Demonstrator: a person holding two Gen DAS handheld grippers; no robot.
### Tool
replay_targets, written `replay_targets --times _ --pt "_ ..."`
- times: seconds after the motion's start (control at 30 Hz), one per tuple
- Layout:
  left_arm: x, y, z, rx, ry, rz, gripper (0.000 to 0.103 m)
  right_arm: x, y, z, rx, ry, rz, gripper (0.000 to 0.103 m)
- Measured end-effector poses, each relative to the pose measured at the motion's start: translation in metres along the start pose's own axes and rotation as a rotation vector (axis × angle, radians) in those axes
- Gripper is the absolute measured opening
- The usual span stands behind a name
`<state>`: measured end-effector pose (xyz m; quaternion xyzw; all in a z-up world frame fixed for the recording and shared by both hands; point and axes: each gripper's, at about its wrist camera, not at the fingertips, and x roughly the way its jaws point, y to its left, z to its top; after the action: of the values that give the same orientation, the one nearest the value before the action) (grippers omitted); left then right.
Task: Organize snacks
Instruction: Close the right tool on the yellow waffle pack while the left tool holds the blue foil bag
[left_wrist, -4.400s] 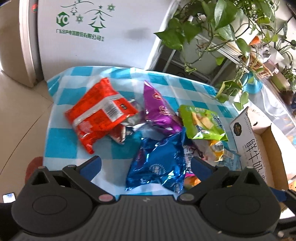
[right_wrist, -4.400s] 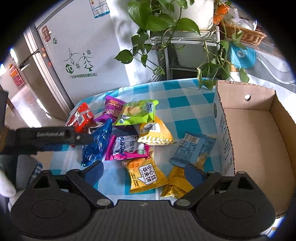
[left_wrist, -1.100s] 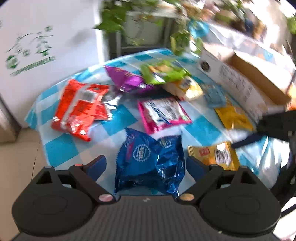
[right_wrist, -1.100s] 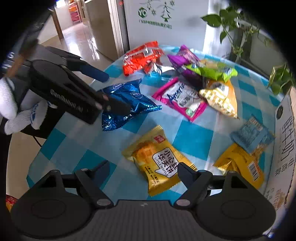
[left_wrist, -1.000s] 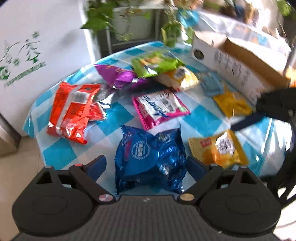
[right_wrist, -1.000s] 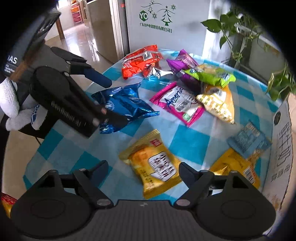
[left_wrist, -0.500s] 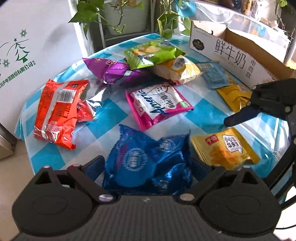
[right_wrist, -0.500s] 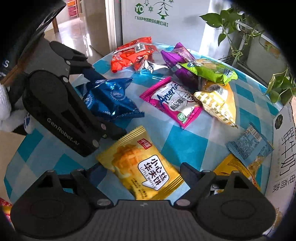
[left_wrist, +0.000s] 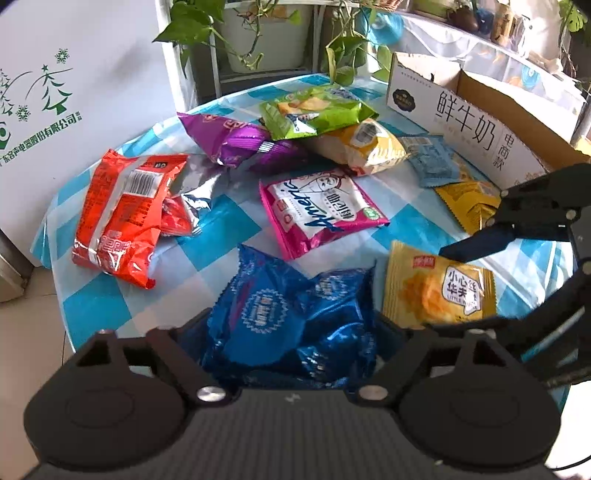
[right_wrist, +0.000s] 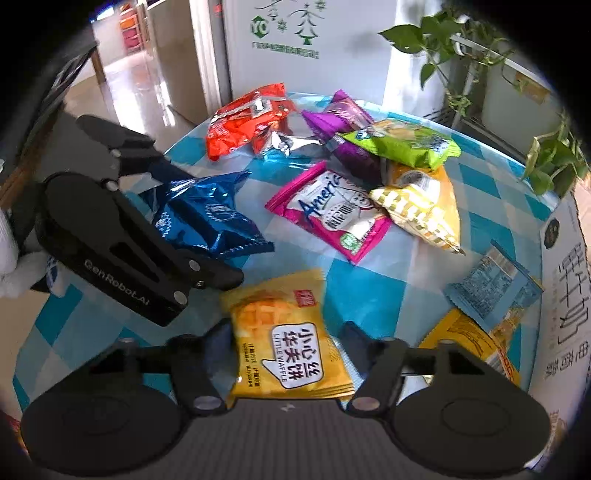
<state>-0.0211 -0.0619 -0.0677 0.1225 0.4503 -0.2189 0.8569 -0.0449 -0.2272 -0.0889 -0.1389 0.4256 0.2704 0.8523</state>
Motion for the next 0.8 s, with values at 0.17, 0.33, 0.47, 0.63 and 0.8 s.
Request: replay_targets --times 0.17,0.33,0.47,0.63,0.8 --pt "-0.004 -0.001 -0.001 -0.063 -0.007 0.012 0.079 -0.003 -0.004 0.0 0.054 -0.005 0.002 0.055" --pt "-0.009 -0.001 -0.004 -0.133 -0.019 0.052 0.077 -0.007 -0.002 0.0 0.095 -0.016 -0.012 0.054" --pt "-0.017 0.007 -0.009 -0.238 -0.043 0.064 0.077 -0.016 -0.003 0.001 0.136 -0.042 -0.054 0.054" --pt "-0.026 0.008 -0.015 -0.335 -0.07 0.071 0.077 -0.025 -0.009 0.002 0.238 -0.06 -0.109 0.054" --pt "-0.033 -0.001 -0.018 -0.359 -0.092 0.085 0.077 -0.037 -0.013 0.0 0.291 -0.1 -0.166 0.054"
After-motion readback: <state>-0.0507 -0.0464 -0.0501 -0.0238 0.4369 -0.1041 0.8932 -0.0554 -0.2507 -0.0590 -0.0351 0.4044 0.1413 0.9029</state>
